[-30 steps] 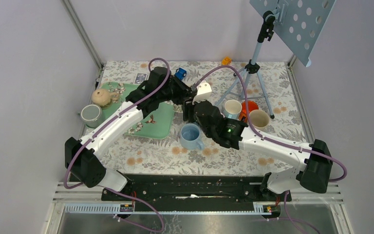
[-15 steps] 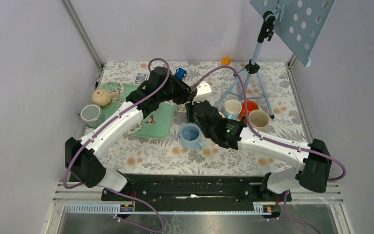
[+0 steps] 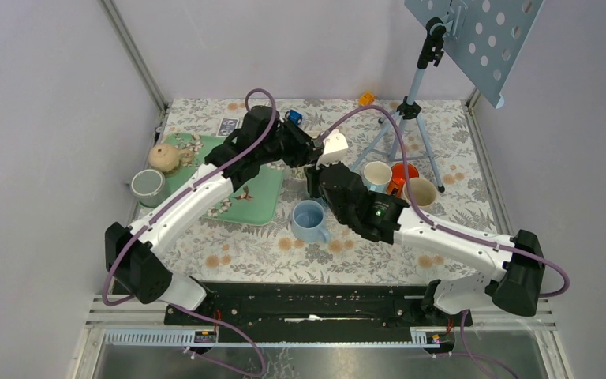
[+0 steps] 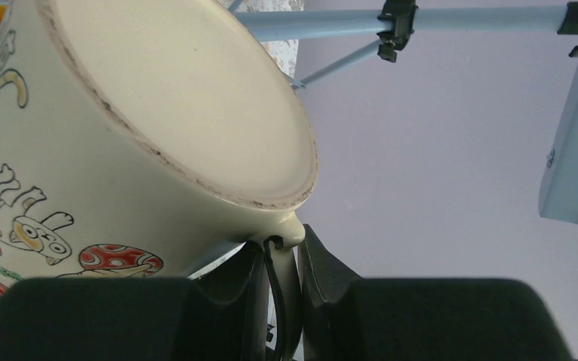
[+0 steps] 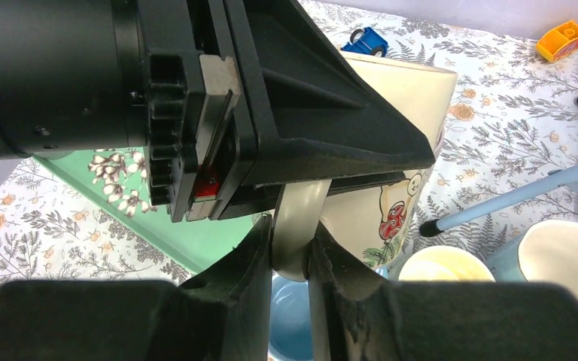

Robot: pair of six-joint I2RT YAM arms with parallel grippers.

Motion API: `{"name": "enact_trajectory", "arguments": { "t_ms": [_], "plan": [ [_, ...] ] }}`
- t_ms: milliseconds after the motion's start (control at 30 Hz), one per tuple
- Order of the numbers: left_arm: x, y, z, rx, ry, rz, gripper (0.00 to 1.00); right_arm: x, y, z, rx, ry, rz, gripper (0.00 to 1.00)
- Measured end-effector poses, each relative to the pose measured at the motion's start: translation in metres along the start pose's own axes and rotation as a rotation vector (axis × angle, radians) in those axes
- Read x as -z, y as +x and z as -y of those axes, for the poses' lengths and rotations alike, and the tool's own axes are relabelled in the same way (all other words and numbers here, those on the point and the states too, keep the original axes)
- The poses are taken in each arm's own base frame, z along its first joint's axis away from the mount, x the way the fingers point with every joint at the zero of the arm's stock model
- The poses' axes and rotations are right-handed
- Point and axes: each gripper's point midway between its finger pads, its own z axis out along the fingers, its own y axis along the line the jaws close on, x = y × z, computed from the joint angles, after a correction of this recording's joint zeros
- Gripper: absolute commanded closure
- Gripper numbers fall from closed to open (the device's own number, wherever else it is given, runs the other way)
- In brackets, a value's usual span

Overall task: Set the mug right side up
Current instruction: Pick up the cup from the tray, then turn over the cup on the tray.

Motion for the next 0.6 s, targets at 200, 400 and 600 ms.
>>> {"name": "enact_trajectory", "arguments": {
  "t_ms": [200,400,600],
  "plan": [
    [-0.002,0.011,0.009,-0.023,0.034,-0.051,0.89,0.011,-0.003,0.006,0.012,-0.003,-0.015,1.0],
    [-0.008,0.017,0.009,-0.03,0.04,-0.088,0.79,0.013,0.001,0.011,0.023,0.008,-0.043,1.0],
    [-0.011,0.024,0.007,-0.066,0.047,-0.127,0.71,0.019,0.002,0.016,0.017,0.009,-0.064,1.0]
  ]
}}
